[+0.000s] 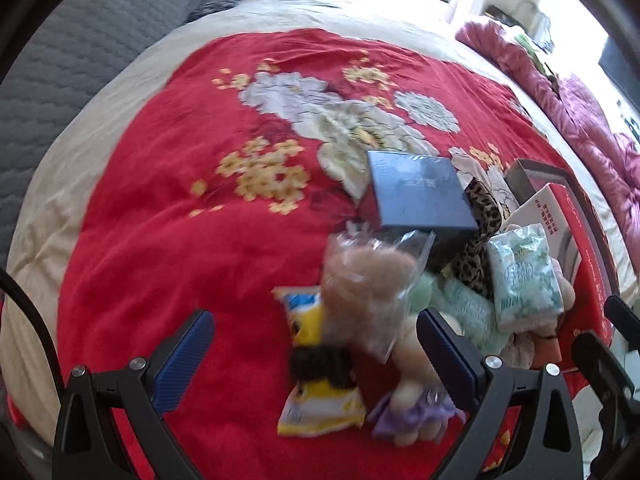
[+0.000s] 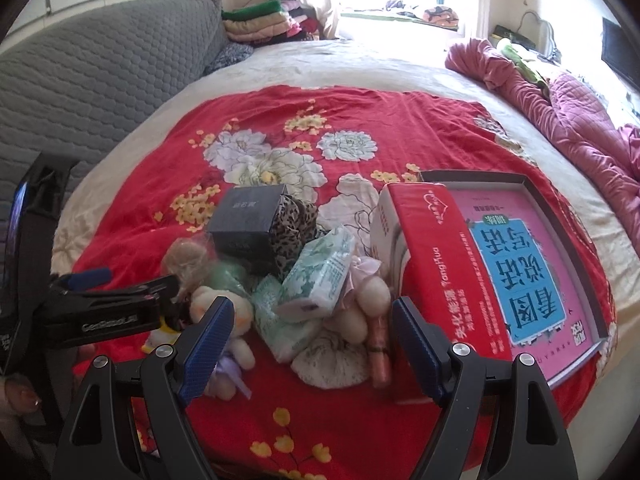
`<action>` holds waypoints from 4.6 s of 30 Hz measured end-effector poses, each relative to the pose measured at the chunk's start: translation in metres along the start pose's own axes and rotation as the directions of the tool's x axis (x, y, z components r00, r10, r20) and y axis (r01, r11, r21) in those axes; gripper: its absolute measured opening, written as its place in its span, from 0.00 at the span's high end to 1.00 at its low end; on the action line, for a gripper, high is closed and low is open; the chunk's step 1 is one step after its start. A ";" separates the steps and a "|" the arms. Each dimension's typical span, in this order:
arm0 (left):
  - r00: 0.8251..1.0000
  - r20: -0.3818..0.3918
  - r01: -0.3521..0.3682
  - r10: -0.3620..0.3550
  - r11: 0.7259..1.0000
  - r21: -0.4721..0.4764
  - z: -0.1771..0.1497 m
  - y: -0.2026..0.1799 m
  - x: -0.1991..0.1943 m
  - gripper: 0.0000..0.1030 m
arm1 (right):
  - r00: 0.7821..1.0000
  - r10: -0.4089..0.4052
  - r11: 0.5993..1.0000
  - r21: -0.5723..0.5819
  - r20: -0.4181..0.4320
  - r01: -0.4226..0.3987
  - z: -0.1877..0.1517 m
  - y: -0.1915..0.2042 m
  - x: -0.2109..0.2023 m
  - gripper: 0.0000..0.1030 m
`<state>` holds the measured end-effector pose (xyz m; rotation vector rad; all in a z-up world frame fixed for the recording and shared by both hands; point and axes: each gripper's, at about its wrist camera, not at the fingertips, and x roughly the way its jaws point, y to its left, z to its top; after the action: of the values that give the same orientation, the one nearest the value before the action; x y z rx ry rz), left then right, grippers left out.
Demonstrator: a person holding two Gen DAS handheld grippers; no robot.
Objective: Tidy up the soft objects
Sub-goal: 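Grasp the clear bag with the bun with the left gripper while the right grasps the tissue pack, then carry the bun bag and tissue pack into the pink tray and release both, then move both open grippers back over the pile of items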
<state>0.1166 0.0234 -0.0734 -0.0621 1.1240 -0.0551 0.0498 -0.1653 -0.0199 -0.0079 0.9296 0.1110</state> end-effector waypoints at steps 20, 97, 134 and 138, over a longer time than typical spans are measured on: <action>0.971 -0.065 0.229 -0.229 0.973 0.002 0.014 0.001 0.035 0.50 | 0.969 -0.247 0.920 -0.321 -0.028 0.225 0.007 0.058 0.071 0.41; 0.952 -0.231 0.294 -0.201 0.816 0.499 -0.020 -0.386 0.032 0.51 | 0.979 -0.206 0.898 0.394 -0.011 0.193 -0.058 -0.327 -0.017 0.66; 0.967 -0.042 0.246 -0.250 0.882 0.402 -0.009 -0.286 -0.068 0.27 | 0.948 -0.302 0.898 0.363 0.100 0.248 -0.023 -0.254 -0.106 0.32; 0.969 -0.005 0.231 -0.246 0.903 0.363 -0.003 -0.256 -0.082 0.27 | 0.949 -0.291 0.908 0.349 0.125 0.233 -0.017 -0.232 -0.116 0.29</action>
<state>0.0753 -0.2258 0.0194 0.1285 1.0445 -0.4787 -0.0096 -0.4079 0.0537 0.1855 0.7544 -0.2940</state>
